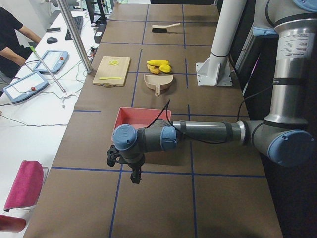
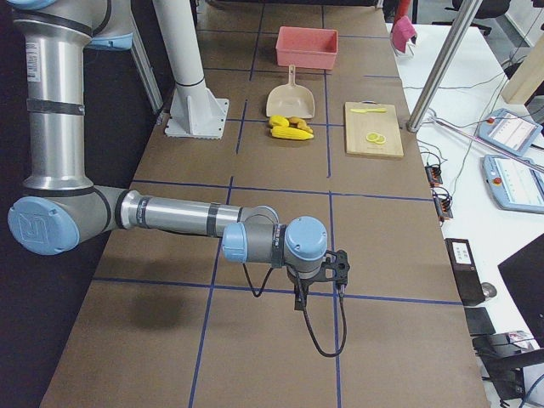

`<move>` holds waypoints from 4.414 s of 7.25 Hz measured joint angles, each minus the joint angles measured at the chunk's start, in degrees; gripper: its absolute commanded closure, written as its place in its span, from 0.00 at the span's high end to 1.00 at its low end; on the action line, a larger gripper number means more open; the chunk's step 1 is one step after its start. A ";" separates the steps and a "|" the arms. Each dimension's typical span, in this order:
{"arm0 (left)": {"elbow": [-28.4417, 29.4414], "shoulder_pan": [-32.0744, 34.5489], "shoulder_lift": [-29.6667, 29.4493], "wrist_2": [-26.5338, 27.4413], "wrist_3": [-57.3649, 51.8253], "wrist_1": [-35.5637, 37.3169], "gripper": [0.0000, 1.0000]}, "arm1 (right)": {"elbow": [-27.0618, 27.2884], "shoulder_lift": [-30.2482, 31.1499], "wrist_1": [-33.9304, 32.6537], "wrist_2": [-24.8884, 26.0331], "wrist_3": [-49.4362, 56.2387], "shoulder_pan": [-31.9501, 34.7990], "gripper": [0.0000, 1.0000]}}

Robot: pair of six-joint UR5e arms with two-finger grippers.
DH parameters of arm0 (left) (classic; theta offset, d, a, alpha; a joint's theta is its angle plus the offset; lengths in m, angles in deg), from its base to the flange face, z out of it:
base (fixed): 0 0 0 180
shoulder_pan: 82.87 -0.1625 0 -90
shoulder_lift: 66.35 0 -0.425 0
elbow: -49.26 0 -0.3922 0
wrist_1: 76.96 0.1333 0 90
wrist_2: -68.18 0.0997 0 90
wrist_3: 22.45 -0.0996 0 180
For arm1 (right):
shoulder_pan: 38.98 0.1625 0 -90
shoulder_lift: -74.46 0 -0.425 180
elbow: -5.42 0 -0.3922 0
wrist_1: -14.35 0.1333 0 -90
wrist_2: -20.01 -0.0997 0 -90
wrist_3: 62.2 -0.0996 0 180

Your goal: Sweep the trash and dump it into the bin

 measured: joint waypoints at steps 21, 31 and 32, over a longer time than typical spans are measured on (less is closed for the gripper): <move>-25.21 -25.79 -13.81 4.18 6.13 -5.21 1.00 | 7.58 -2.10 -0.20 -5.88 -9.39 -3.46 1.00; -23.79 -41.34 -24.25 4.83 1.11 -5.01 1.00 | 14.90 11.21 17.56 1.01 -37.72 -25.01 1.00; -23.23 -41.49 -24.39 4.78 -0.20 -5.18 1.00 | 14.98 12.43 21.28 1.56 -41.81 -27.06 1.00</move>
